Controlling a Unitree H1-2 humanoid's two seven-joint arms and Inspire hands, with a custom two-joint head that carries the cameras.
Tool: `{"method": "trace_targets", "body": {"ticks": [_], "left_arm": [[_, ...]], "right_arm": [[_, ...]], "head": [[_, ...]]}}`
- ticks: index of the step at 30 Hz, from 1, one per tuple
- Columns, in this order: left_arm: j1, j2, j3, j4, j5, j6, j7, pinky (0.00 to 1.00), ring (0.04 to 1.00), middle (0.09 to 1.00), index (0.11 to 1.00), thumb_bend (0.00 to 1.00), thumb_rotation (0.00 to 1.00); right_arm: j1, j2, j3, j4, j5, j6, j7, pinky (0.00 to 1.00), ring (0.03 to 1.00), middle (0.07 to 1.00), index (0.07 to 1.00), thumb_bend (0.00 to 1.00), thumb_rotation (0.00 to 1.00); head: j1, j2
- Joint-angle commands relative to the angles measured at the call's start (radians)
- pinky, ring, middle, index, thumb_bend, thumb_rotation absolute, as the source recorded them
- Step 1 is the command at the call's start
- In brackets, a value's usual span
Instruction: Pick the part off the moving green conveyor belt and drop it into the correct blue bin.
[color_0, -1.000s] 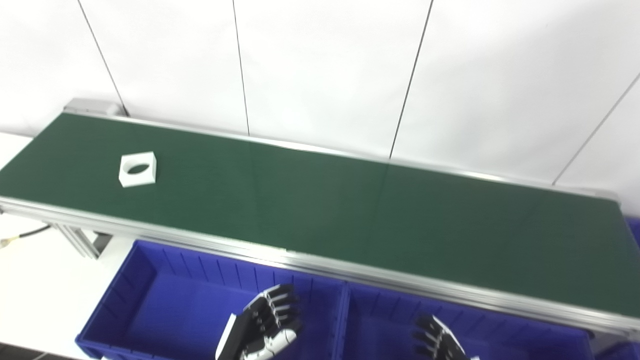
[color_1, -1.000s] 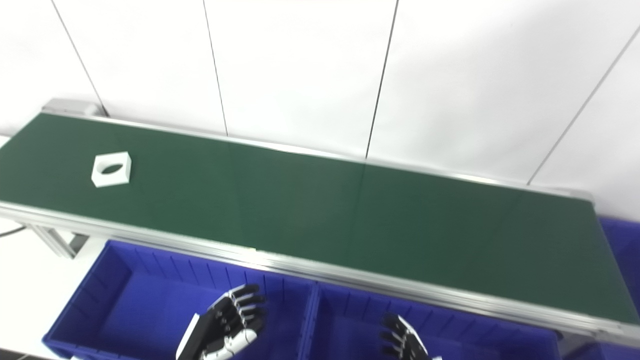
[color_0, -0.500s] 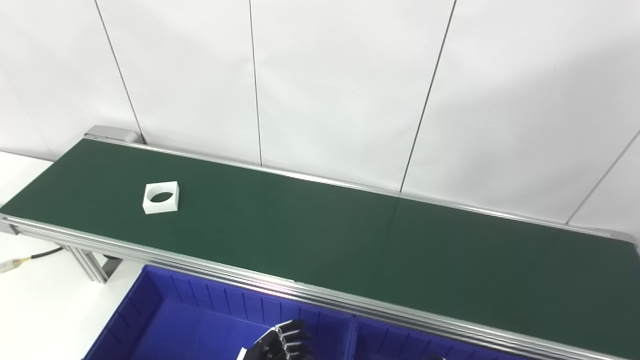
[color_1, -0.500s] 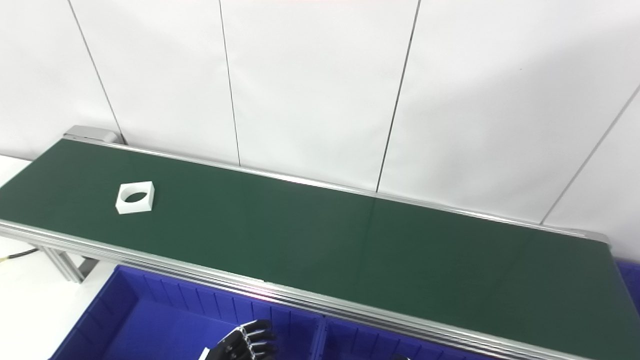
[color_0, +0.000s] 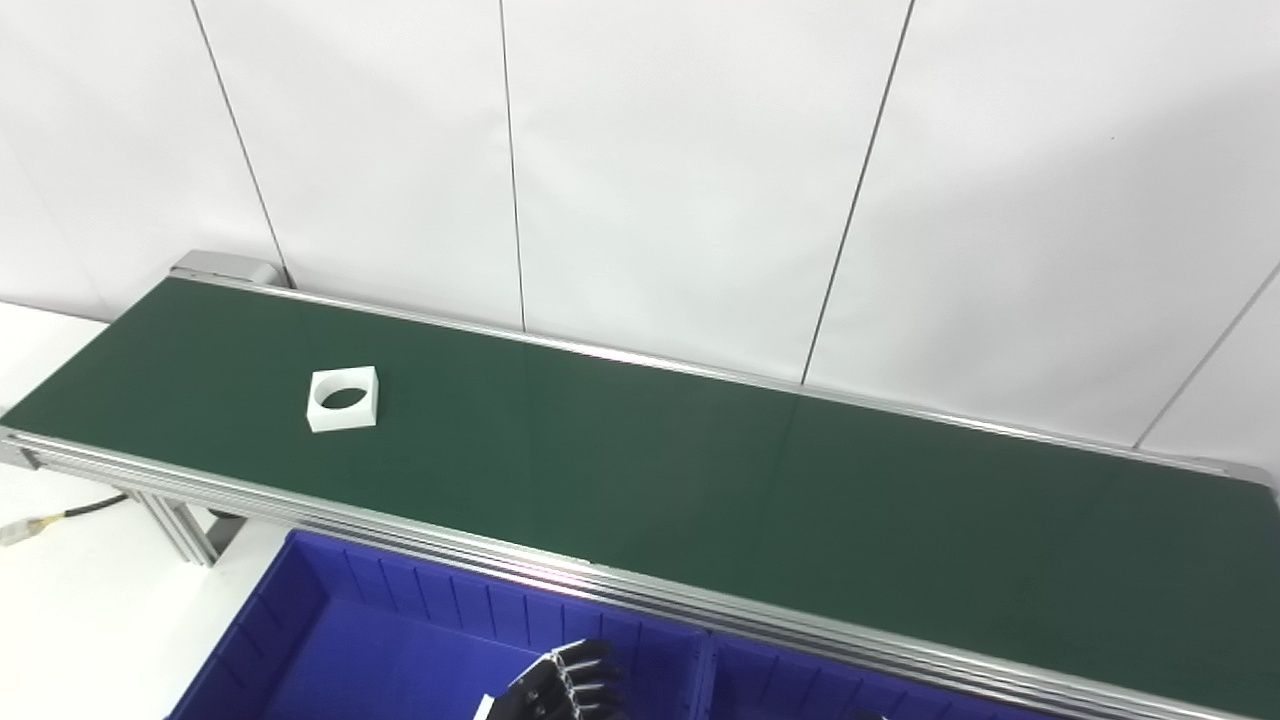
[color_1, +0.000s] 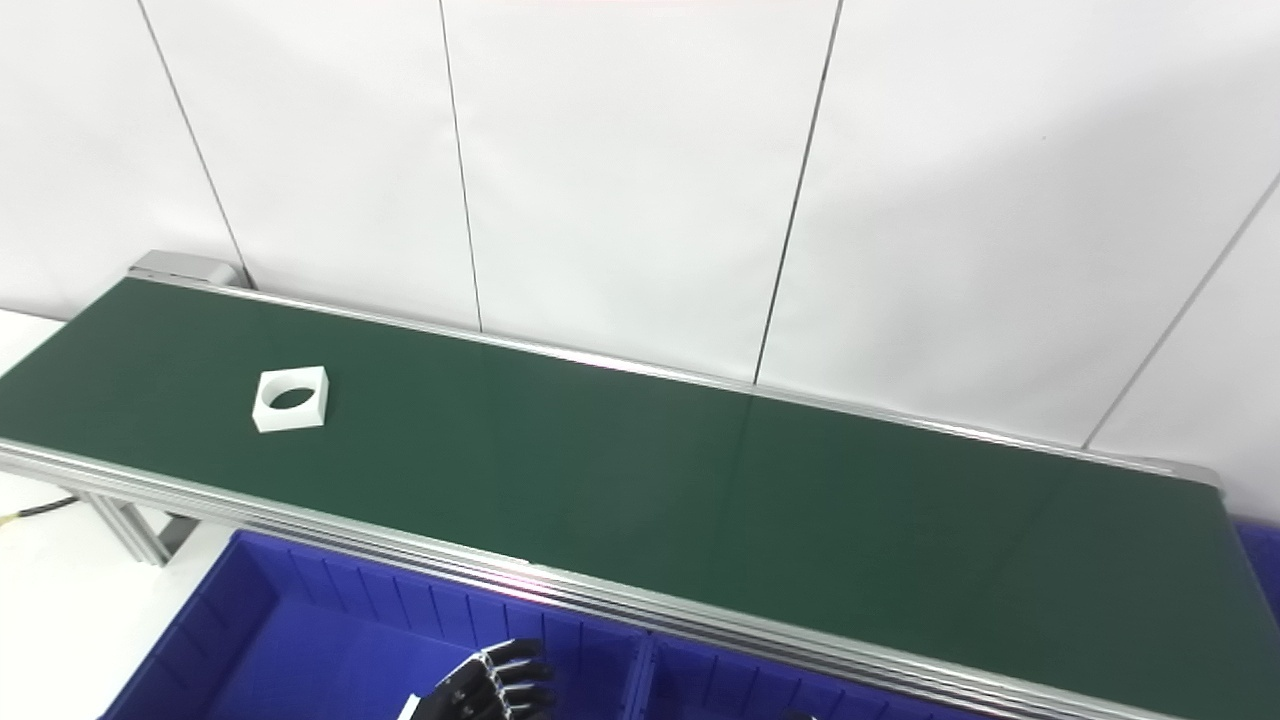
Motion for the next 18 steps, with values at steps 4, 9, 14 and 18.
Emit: {"method": "trace_targets", "body": {"ticks": [4,9,14,18], "left_arm": [[-0.013,-0.007,-0.003,-0.001,0.010,-0.044,-0.005,0.55,0.593,0.657,0.694,0.69,0.00],[-0.019,-0.006,-0.002,0.020,0.008,-0.063,-0.008,0.55,0.589,0.651,0.684,0.69,0.00],[-0.022,-0.007,-0.002,0.034,0.004,-0.071,-0.011,0.54,0.584,0.648,0.681,0.70,0.00],[-0.027,-0.010,-0.004,0.048,0.007,-0.083,-0.012,0.54,0.582,0.649,0.679,0.71,0.00]], "right_arm": [[-0.011,0.002,-0.004,-0.007,0.013,-0.056,0.007,0.64,0.736,0.785,0.796,0.68,0.00],[-0.012,0.003,-0.004,0.000,0.009,-0.056,0.001,0.63,0.727,0.779,0.791,0.68,0.00],[-0.014,0.004,-0.007,0.010,0.015,-0.056,0.003,0.62,0.718,0.773,0.787,0.69,0.00],[-0.016,0.002,-0.010,0.017,0.023,-0.056,0.012,0.62,0.719,0.773,0.785,0.69,0.00]], "head": [[0.005,-0.011],[0.006,-0.022],[0.006,-0.042],[0.011,-0.049]]}}
